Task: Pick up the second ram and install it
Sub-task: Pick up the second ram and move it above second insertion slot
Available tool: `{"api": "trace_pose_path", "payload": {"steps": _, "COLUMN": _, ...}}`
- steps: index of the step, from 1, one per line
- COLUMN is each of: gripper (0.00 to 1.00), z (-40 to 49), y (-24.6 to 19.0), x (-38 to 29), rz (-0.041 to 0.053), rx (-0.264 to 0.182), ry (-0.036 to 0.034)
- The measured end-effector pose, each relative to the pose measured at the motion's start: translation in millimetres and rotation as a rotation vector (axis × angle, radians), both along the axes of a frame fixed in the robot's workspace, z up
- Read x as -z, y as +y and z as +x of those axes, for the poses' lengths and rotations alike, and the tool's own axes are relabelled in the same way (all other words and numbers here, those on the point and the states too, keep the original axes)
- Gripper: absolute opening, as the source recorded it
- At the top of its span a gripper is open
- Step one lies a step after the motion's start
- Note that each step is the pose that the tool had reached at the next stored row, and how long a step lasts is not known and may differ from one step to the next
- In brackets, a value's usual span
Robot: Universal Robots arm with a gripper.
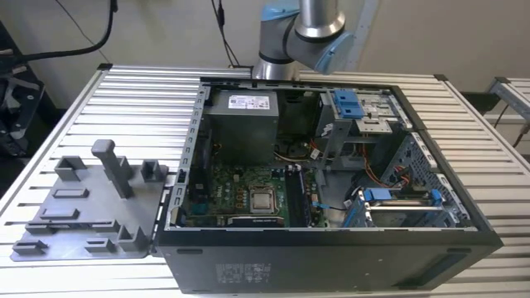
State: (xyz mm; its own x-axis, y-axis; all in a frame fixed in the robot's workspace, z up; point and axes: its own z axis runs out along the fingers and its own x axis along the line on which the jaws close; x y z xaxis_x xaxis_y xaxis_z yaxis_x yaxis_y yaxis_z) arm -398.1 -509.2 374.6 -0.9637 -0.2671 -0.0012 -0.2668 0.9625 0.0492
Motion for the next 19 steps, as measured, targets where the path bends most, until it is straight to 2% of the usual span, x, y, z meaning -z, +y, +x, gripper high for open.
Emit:
{"api": "trace_pose_path", "payload": {"steps": 10, "gripper": 0.11, "z": 0.0, "y": 0.0, "x": 0.2, "rz": -0.0017, "rx": -0.178, "ry": 0.0}}
{"api": "trace_pose_path", "payload": {"steps": 19, "gripper": 0.11, "z": 0.0, "y": 0.0, "x": 0.4, "rz": -0.0072, "rx": -0.307, "ry": 0.0005}}
